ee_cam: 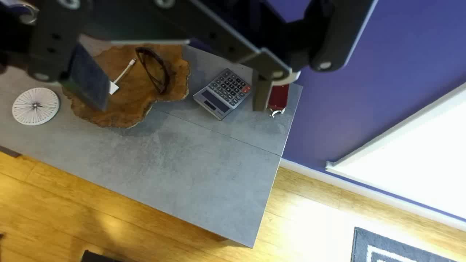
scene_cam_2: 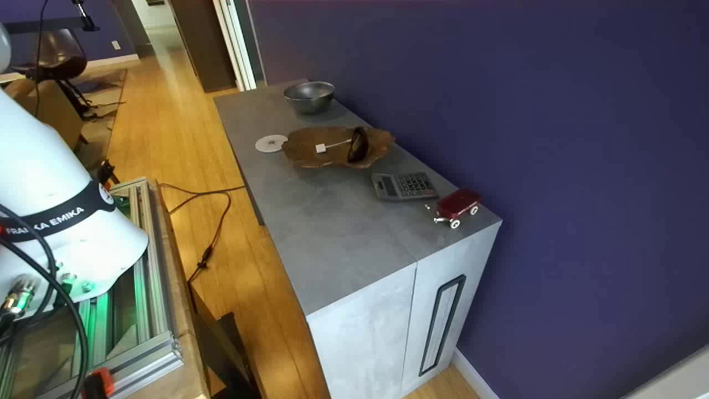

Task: Put the wagon in the silver bowl

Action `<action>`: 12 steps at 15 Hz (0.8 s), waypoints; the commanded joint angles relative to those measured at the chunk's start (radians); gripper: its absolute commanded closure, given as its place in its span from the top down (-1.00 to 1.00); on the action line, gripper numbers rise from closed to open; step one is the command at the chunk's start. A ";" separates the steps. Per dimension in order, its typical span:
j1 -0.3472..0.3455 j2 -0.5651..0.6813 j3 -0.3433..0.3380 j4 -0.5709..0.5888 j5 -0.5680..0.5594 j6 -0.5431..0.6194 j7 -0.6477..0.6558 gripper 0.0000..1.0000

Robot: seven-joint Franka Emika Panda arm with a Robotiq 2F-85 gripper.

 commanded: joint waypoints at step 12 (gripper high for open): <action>0.026 0.173 0.057 -0.036 -0.078 0.228 0.116 1.00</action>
